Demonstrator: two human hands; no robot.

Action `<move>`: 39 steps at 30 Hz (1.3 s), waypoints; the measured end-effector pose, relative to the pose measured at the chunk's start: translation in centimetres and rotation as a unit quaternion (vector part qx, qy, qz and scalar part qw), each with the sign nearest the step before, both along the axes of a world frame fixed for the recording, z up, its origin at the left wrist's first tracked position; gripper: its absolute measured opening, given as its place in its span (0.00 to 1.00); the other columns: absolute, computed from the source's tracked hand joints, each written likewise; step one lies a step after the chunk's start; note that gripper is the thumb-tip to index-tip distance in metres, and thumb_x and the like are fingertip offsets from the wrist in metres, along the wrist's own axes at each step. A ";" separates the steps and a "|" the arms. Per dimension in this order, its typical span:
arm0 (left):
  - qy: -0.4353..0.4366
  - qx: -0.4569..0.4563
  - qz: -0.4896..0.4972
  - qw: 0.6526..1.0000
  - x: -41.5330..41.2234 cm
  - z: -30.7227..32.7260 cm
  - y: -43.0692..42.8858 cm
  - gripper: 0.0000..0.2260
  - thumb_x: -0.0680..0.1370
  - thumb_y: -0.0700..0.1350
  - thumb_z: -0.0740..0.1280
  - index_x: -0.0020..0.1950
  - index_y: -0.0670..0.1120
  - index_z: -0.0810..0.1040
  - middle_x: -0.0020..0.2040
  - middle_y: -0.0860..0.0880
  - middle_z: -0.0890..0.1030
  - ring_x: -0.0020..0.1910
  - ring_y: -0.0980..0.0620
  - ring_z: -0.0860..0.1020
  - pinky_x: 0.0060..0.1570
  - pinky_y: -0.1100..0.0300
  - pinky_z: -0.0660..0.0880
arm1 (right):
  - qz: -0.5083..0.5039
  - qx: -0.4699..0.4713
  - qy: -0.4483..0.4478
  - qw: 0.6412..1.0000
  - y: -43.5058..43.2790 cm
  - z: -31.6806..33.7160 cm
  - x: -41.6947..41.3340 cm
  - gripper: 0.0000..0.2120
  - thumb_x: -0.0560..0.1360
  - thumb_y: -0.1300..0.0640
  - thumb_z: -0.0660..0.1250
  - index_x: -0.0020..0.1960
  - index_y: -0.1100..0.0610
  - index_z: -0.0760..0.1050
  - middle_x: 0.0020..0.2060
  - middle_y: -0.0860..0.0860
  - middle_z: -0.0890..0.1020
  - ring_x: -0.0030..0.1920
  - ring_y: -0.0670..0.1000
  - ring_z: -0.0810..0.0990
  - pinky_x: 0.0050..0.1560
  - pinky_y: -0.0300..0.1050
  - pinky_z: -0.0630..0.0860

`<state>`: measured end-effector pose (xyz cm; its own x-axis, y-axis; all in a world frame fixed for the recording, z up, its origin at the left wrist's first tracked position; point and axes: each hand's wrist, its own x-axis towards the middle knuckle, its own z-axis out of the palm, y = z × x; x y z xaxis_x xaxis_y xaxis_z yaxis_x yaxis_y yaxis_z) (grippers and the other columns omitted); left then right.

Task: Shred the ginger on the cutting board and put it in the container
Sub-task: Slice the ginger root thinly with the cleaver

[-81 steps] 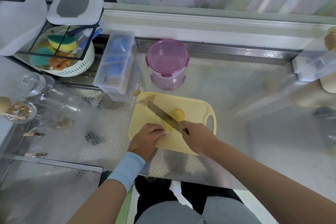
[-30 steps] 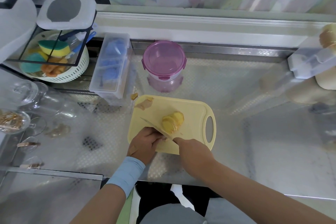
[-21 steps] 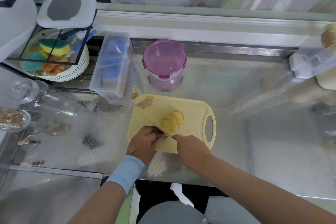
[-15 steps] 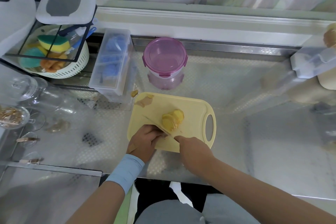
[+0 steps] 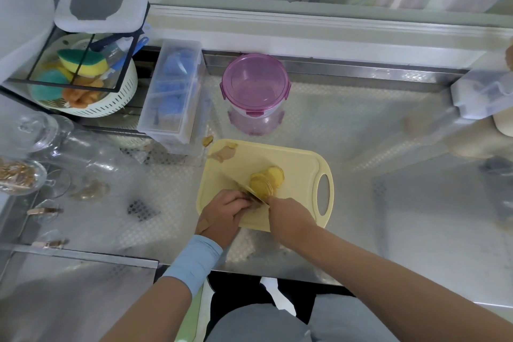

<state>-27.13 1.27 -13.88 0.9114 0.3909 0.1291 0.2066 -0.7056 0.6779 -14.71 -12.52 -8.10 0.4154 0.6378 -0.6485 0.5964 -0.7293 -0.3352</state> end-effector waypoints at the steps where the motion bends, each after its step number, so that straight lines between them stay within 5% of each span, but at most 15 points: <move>1: 0.000 0.003 -0.003 1.000 0.1 0.0 0.1 0.10 0.78 0.47 0.64 0.48 0.48 0.86 0.50 0.54 0.82 0.51 0.56 0.76 0.55 0.66 0.71 | -0.001 0.001 0.004 1.000 0.2 -0.2 0.2 0.14 0.78 0.63 0.59 0.63 0.57 0.71 0.48 0.56 0.79 0.45 0.56 0.76 0.41 0.49 0.72; 5: -0.004 0.015 -0.005 1.000 0.0 0.2 0.1 0.10 0.78 0.46 0.64 0.48 0.46 0.85 0.49 0.52 0.82 0.52 0.56 0.75 0.58 0.73 0.66 | -0.014 0.000 0.019 1.000 0.2 -0.5 0.9 0.10 0.82 0.60 0.57 0.62 0.58 0.69 0.51 0.56 0.80 0.48 0.56 0.80 0.49 0.53 0.81; 7: -0.003 0.010 -0.009 1.000 0.0 0.2 0.2 0.10 0.78 0.46 0.64 0.49 0.46 0.85 0.50 0.53 0.82 0.52 0.56 0.75 0.58 0.72 0.66 | -0.051 0.027 0.043 0.997 0.0 -0.6 1.1 0.09 0.83 0.57 0.55 0.62 0.56 0.66 0.48 0.56 0.80 0.43 0.55 0.80 0.45 0.54 0.81; 11: 0.001 0.003 -0.014 1.000 0.1 0.2 0.2 0.09 0.78 0.48 0.65 0.51 0.49 0.85 0.50 0.56 0.80 0.53 0.59 0.74 0.57 0.69 0.68 | -0.081 0.070 0.079 0.991 -0.4 -0.4 1.6 0.13 0.84 0.57 0.52 0.68 0.51 0.64 0.43 0.55 0.79 0.37 0.54 0.76 0.37 0.50 0.74; 15: 0.004 0.004 -0.019 1.000 0.1 0.4 0.4 0.09 0.78 0.48 0.65 0.51 0.50 0.85 0.50 0.57 0.80 0.53 0.63 0.71 0.57 0.71 0.67 | -0.094 0.061 0.103 0.988 -0.3 -0.1 2.0 0.19 0.83 0.59 0.51 0.71 0.49 0.67 0.47 0.54 0.79 0.44 0.57 0.76 0.44 0.48 0.73; 18: 0.012 0.013 -0.029 0.999 0.1 0.6 0.5 0.11 0.79 0.49 0.63 0.51 0.49 0.85 0.51 0.55 0.80 0.53 0.62 0.71 0.57 0.71 0.66 | -0.098 0.051 0.126 0.986 -0.1 0.9 2.4 0.13 0.83 0.58 0.52 0.55 0.49 0.75 0.40 0.50 0.76 0.41 0.54 0.72 0.39 0.44 0.68; 21: 0.018 0.018 -0.037 0.999 0.0 0.7 0.5 0.12 0.79 0.48 0.62 0.52 0.48 0.85 0.51 0.54 0.79 0.53 0.62 0.70 0.58 0.75 0.63 | -0.107 0.047 0.122 0.986 0.0 2.2 2.6 0.11 0.82 0.57 0.54 0.43 0.52 0.71 0.36 0.50 0.73 0.38 0.52 0.69 0.37 0.44 0.65; 25: 0.016 0.014 -0.036 0.999 0.0 0.8 0.6 0.12 0.78 0.49 0.62 0.52 0.49 0.85 0.50 0.52 0.80 0.52 0.61 0.71 0.56 0.76 0.63 | -0.091 0.040 0.064 0.993 -0.4 3.2 1.8 0.11 0.82 0.58 0.52 0.55 0.49 0.72 0.41 0.52 0.78 0.40 0.55 0.76 0.39 0.49 0.74; 29: 0.001 0.035 -0.038 0.999 -0.1 0.5 0.6 0.11 0.77 0.48 0.64 0.51 0.47 0.85 0.50 0.50 0.81 0.51 0.56 0.73 0.56 0.74 0.64 | -0.028 0.030 -0.030 0.999 -1.5 3.5 -0.7 0.24 0.80 0.62 0.55 0.72 0.43 0.66 0.41 0.53 0.77 0.39 0.57 0.76 0.36 0.49 0.73; 39: -0.015 0.067 -0.005 0.998 -0.1 -0.2 0.2 0.11 0.75 0.45 0.64 0.45 0.41 0.85 0.45 0.45 0.82 0.49 0.51 0.73 0.53 0.68 0.67 | -0.028 0.027 -0.067 0.997 -4.2 4.1 -3.1 0.31 0.76 0.67 0.56 0.74 0.43 0.59 0.34 0.50 0.71 0.34 0.55 0.72 0.29 0.46 0.63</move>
<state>-27.28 1.47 -14.13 0.9098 0.3594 0.2078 0.1801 -0.7926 0.5825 -17.82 -16.71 -4.02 0.5318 0.6435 -0.5506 0.5973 -0.7459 -0.2948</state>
